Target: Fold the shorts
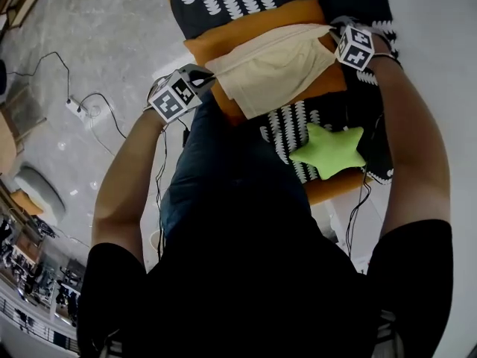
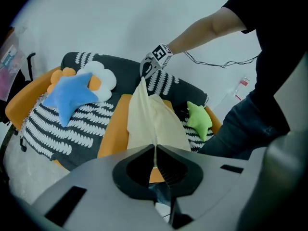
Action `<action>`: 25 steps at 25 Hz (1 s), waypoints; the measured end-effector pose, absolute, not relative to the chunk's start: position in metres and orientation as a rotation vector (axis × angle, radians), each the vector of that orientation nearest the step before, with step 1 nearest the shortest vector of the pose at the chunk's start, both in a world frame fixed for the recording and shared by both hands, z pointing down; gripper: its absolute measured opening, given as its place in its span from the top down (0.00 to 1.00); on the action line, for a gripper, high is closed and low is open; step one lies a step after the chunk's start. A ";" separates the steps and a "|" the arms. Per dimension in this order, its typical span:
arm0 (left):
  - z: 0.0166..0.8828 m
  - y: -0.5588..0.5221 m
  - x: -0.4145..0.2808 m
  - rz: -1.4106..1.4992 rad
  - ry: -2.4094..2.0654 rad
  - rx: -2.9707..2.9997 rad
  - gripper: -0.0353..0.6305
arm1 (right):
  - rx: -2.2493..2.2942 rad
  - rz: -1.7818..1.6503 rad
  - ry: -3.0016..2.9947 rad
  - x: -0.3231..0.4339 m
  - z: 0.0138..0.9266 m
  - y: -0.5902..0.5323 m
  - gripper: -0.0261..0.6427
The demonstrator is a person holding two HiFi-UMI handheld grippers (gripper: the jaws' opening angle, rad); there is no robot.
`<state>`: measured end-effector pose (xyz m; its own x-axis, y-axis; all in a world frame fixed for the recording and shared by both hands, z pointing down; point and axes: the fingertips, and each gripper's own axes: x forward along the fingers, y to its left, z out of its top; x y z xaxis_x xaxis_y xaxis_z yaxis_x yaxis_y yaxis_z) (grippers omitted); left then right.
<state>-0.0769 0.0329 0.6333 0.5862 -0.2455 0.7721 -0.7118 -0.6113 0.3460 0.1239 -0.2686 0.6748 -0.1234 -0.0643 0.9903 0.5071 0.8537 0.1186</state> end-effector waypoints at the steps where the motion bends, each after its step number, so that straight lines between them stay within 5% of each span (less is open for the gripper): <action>1: 0.632 0.038 -0.069 0.910 -0.739 2.159 0.90 | -0.354 -0.508 -1.627 0.130 0.674 -0.266 0.90; 25: 0.685 0.103 0.095 0.922 -0.454 2.231 0.90 | -0.286 -0.475 -1.589 0.257 0.759 -0.218 0.90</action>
<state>0.0949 0.1033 0.6850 0.6896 -0.0599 0.7217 -0.5353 -0.7134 0.4522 0.2575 -0.2181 0.7585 -0.0795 -0.1022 0.9916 0.4585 0.8795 0.1274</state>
